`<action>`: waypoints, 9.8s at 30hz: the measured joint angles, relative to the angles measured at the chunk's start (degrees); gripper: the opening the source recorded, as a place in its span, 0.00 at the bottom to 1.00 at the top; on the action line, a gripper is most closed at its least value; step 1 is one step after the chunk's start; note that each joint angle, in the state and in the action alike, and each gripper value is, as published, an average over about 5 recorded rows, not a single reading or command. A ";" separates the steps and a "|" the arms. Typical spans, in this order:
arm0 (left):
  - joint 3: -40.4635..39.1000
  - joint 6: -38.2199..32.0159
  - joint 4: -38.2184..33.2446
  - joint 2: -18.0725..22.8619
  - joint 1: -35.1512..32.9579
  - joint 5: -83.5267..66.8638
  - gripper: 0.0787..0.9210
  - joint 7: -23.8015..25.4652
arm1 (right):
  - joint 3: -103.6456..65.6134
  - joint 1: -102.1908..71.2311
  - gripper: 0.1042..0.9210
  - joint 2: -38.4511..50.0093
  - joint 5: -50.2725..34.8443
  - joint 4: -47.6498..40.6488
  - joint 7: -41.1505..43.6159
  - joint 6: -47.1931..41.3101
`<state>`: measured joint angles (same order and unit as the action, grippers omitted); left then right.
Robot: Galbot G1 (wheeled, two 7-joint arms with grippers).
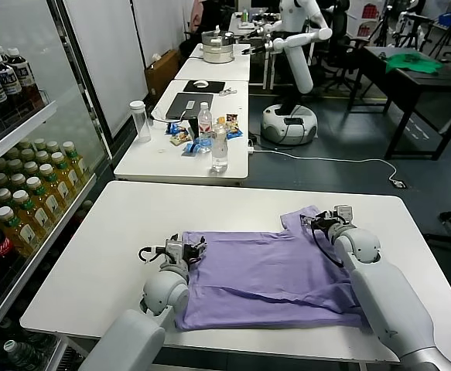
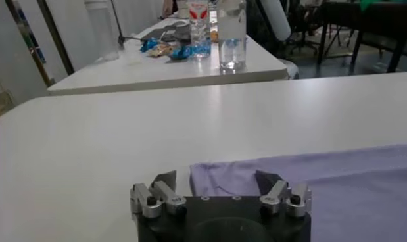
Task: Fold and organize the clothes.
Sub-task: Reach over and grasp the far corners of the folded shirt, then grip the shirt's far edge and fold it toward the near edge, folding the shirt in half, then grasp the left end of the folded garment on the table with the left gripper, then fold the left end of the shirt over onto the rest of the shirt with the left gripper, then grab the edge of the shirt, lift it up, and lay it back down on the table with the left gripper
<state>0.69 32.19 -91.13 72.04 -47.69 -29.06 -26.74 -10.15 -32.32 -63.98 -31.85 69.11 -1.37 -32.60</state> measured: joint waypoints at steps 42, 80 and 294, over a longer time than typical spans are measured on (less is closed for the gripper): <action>5.55 -6.30 -18.97 -7.93 -12.30 -11.62 0.02 4.99 | -15.31 -22.99 0.01 11.23 -6.08 31.75 0.69 0.53; 5.61 -6.11 -29.03 -6.09 -28.39 4.07 0.67 2.16 | -28.06 -48.23 0.66 8.24 3.99 48.02 1.18 0.52; -6.45 -10.13 -15.13 13.06 -10.16 -4.07 0.45 4.34 | -28.18 -49.48 0.88 5.17 9.44 51.87 3.40 5.76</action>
<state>-5.77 22.06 -106.26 85.10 -57.85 -33.13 -22.40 -38.33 -81.80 -58.81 -22.41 120.98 2.02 -26.84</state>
